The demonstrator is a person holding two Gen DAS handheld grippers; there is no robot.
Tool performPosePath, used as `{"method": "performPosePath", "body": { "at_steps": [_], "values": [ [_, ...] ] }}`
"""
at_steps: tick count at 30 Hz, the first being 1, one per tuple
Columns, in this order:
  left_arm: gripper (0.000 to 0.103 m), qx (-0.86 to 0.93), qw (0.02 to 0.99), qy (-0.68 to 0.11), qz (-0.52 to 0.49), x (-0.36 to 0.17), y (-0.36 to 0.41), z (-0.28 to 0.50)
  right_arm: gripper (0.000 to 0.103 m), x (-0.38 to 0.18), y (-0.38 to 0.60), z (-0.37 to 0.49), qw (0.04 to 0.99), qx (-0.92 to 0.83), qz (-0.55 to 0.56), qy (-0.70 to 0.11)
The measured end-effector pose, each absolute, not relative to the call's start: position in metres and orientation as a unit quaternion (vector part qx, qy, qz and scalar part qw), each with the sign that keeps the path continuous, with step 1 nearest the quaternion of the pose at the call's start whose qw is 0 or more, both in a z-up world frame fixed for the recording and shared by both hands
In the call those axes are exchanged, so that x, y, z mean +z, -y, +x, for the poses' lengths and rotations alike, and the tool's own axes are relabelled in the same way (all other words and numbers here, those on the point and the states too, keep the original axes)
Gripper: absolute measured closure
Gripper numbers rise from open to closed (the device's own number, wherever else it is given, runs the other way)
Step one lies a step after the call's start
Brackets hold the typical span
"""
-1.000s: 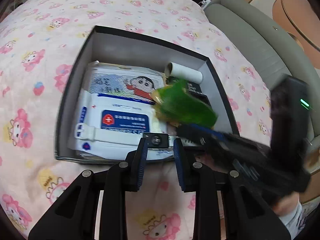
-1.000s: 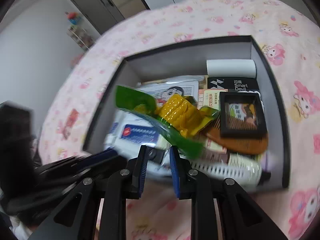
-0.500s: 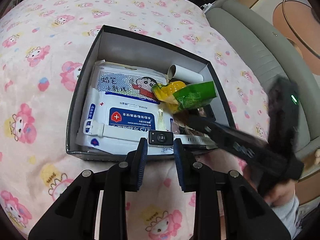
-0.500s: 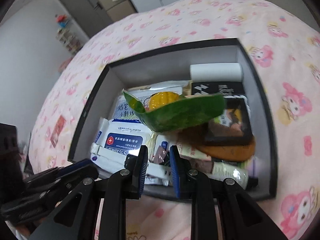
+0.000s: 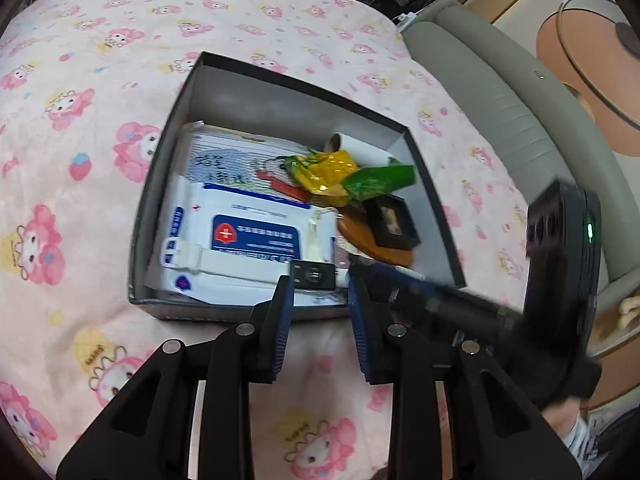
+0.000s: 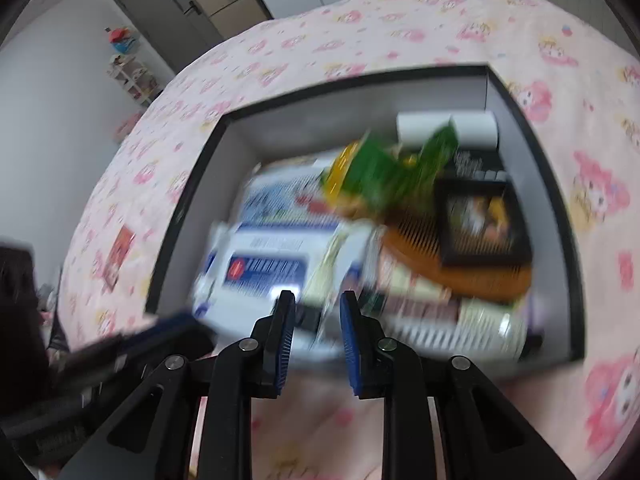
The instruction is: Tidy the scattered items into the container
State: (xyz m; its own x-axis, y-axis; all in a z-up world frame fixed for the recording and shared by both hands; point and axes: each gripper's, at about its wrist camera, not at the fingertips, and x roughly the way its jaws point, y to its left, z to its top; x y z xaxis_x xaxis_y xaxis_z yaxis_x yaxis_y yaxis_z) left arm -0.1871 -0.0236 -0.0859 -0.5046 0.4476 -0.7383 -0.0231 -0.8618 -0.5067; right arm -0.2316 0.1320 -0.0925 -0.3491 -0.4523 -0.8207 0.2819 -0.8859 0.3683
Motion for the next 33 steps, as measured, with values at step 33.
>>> {"method": "performPosePath", "body": {
  "at_steps": [33],
  "values": [
    [0.060, 0.857, -0.089, 0.345, -0.372, -0.095, 0.284, -0.040, 0.080, -0.076, 0.144, -0.150, 0.416, -0.754, 0.500, -0.095]
  ]
}}
